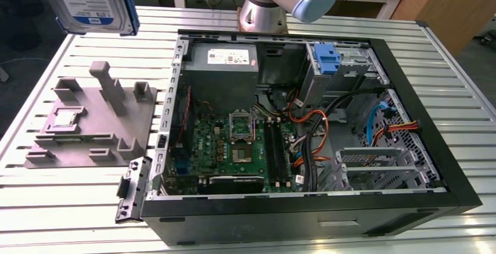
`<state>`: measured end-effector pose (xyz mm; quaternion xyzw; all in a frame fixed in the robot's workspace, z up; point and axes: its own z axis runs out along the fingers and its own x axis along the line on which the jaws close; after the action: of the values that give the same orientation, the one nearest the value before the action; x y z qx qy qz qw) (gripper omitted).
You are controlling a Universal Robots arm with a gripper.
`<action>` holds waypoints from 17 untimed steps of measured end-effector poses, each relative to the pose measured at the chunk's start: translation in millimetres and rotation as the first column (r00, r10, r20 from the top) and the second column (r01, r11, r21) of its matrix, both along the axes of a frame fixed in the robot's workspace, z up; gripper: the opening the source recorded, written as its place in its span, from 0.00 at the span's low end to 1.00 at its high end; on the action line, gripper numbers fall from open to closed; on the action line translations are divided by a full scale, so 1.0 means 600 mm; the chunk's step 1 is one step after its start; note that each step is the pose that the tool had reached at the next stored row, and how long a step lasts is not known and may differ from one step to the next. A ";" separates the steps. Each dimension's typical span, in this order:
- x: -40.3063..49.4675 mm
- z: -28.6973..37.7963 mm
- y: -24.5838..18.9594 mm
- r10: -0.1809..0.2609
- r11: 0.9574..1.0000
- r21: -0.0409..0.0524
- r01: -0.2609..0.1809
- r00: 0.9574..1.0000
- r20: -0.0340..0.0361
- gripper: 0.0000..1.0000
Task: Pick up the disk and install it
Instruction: 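Pick up the disk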
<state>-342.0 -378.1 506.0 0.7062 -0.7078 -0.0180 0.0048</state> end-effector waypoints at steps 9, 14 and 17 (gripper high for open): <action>0.009 0.000 0.0000 0.000 1.000 0.000 0.000 1.000 0.000 0.37; 0.026 0.000 0.0000 0.000 1.000 0.000 0.000 1.000 0.000 0.37; 0.029 0.000 -0.0027 0.000 1.000 0.000 0.000 1.000 0.000 0.37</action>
<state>-324.8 -379.7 505.8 0.7062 -0.7078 -0.0180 0.0048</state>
